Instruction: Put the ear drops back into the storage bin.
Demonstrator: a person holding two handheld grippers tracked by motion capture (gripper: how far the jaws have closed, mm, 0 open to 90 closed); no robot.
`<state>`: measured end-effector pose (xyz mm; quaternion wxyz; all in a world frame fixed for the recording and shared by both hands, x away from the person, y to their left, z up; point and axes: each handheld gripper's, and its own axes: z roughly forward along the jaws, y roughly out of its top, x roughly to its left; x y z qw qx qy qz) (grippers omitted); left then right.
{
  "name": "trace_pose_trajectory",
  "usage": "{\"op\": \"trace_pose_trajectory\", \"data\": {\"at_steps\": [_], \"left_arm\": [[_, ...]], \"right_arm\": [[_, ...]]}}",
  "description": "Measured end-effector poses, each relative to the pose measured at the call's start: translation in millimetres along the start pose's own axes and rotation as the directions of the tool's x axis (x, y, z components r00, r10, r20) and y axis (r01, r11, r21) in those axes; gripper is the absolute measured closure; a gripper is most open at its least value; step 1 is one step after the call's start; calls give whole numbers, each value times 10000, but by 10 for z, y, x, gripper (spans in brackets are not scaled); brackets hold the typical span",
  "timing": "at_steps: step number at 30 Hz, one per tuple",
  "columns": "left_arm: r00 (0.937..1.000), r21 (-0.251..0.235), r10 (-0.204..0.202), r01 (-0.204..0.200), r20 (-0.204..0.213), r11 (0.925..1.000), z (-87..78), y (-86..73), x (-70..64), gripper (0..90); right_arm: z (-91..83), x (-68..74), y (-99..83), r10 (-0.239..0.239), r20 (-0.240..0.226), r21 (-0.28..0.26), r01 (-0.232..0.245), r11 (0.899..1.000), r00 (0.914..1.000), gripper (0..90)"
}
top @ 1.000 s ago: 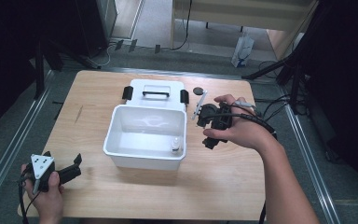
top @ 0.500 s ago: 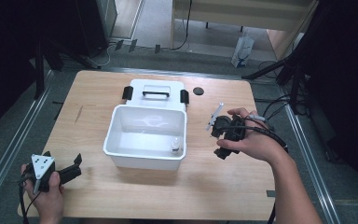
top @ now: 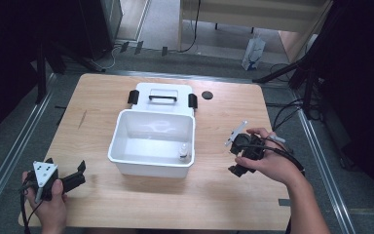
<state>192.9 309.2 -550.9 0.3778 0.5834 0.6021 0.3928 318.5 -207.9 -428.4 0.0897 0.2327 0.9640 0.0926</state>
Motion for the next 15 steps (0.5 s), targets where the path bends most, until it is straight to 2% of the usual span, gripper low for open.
{"op": "trace_pose_trajectory", "data": {"at_steps": [5,7,8,9,10,11,14,15], "left_arm": [[10000,-18,-10,10,-3,10000,1,0,-1,3],[10000,-9,26,-26,-9,10000,-1,0,-1,3],[10000,12,32,-32,-31,10000,0,0,-8,3],[10000,23,66,-66,-40,10000,-1,1,-9,3],[10000,23,66,-66,-40,10000,-1,1,-9,3],[10000,4,62,-62,-54,10000,-2,-1,-14,3],[9999,-12,103,-103,-79,9999,0,-1,-16,3],[9999,-12,103,-103,-79,9999,0,-1,-16,3]], "right_arm": [[159,28,-200,541,-6,-535,-541,9971,9985,129],[227,44,-294,824,154,-843,-808,9932,9965,127],[280,54,-395,1304,100,-1306,-1280,9831,9914,127],[298,55,-431,1404,129,-1556,-1367,9783,9900,129],[298,55,-431,1404,129,-1556,-1367,9783,9900,129],[339,55,-526,1699,129,-2053,-1637,9649,9854,128],[402,81,-655,2183,59,-2665,-2089,9409,9759,128],[402,81,-655,2183,59,-2665,-2089,9409,9759,128]]}}
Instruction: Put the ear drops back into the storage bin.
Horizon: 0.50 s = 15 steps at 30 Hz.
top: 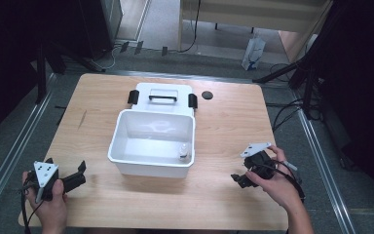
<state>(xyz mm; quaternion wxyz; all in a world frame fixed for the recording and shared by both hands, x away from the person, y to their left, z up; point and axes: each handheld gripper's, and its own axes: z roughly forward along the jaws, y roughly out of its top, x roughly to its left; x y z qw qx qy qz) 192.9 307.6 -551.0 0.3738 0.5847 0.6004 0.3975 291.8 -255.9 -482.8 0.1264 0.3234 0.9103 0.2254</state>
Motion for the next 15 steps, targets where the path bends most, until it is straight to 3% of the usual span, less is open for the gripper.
{"op": "trace_pose_trajectory", "data": {"at_steps": [1,4,7,8,10,13,15], "left_arm": [[10000,3,9,-9,-3,10000,0,0,-3,3],[10000,9,44,-44,-10,10000,-1,-1,-7,3],[10000,19,54,-54,-10,10000,-2,0,-7,3],[10000,19,54,-54,-10,10000,-2,0,-7,3],[10000,25,53,-53,-28,10000,-2,0,-8,2],[9999,48,102,-102,-37,9999,0,1,-14,3],[9999,79,144,-144,-36,9999,-2,2,-14,3]], "right_arm": [[22,15,-94,190,16,-338,-189,9993,9998,127],[47,32,-193,356,123,-658,-348,9972,9993,127],[67,54,-351,866,136,-1344,-840,9873,9961,127],[67,54,-351,866,136,-1344,-840,9873,9961,127],[76,59,-437,1171,244,-1745,-1111,9784,9928,128],[95,45,-571,1782,57,-2199,-1726,9601,9840,128],[92,35,-675,2133,31,-2629,-2051,9428,9770,128]]}}
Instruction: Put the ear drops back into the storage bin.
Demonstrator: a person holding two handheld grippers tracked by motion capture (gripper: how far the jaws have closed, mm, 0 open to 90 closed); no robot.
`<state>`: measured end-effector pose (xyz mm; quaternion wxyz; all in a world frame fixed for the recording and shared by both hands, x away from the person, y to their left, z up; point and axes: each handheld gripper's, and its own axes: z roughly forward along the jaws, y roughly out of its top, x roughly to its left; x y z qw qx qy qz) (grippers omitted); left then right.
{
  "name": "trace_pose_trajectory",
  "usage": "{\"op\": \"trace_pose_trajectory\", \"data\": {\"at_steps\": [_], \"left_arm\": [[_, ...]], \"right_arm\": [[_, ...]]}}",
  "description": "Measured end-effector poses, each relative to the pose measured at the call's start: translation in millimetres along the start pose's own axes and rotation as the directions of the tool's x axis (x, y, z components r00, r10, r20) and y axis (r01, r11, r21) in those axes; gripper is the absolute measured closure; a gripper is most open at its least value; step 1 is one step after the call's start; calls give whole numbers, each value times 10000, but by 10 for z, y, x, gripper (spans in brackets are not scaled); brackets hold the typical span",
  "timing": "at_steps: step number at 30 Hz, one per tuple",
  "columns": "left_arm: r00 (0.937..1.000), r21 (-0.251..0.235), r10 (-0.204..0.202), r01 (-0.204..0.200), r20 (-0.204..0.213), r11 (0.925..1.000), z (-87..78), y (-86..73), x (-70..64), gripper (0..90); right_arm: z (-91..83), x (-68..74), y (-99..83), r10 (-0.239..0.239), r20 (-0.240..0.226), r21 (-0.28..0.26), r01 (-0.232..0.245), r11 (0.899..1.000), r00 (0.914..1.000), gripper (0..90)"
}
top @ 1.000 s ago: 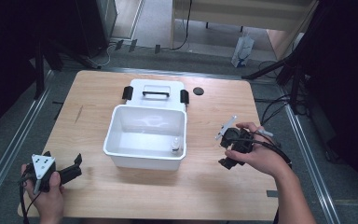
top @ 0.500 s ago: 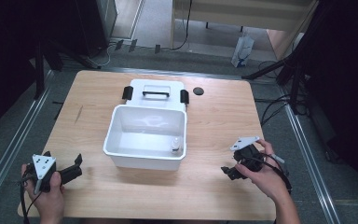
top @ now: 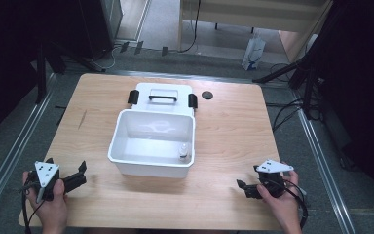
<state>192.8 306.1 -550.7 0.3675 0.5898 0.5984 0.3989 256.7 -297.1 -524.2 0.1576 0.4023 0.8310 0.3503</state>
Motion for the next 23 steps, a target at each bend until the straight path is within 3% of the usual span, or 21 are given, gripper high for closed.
{"op": "trace_pose_trajectory", "data": {"at_steps": [3,4,7,8,9,10,14,15,16,17,20,21,23], "left_arm": [[10000,1,-3,3,-4,10000,0,0,0,3],[10000,-2,-5,5,-9,10000,2,1,-3,3],[10000,-4,15,-15,-30,10000,4,1,-5,3],[10000,-3,18,-18,-31,10000,4,1,-6,3],[10000,-19,14,-14,-27,10000,7,1,-6,3],[10000,-19,14,-14,-27,10000,7,1,-6,3],[9999,-22,-120,120,44,9999,9,1,8,3],[9999,-31,-138,138,55,9999,8,1,12,3],[9998,8,-152,152,97,9999,7,1,16,3],[9998,-13,-163,163,123,9999,5,1,19,3],[9999,-23,-127,128,72,9999,7,-1,10,3],[9999,-2,-85,85,60,10000,6,-1,6,3],[10000,20,-18,18,48,10000,5,0,1,3]], "right_arm": [[-40,-14,-84,377,-10,-423,-377,9984,9993,128],[-69,-25,-167,676,0,-833,-674,9942,9977,129],[-82,-39,-246,981,-126,-1233,-989,9874,9951,129],[-81,-42,-296,1189,-33,-1512,-1180,9814,9929,130],[-74,-52,-389,1625,-120,-1970,-1617,9670,9866,130],[-74,-52,-389,1625,-120,-1970,-1617,9670,9866,130],[-144,-77,-469,2145,-437,-2665,-2183,9388,9758,130],[-144,-77,-469,2145,-437,-2665,-2183,9388,9758,130],[-159,-85,-483,2186,-527,-2865,-2244,9314,9744,130],[-179,-103,-505,2327,-850,-3102,-2477,9178,9688,130],[-188,-195,-534,2948,-1523,-3162,-3291,8898,9434,130],[-189,-192,-536,2913,-1561,-3177,-3272,8900,9438,130],[-178,-167,-520,2748,-1350,-3061,-3039,9022,9520,133]]}}
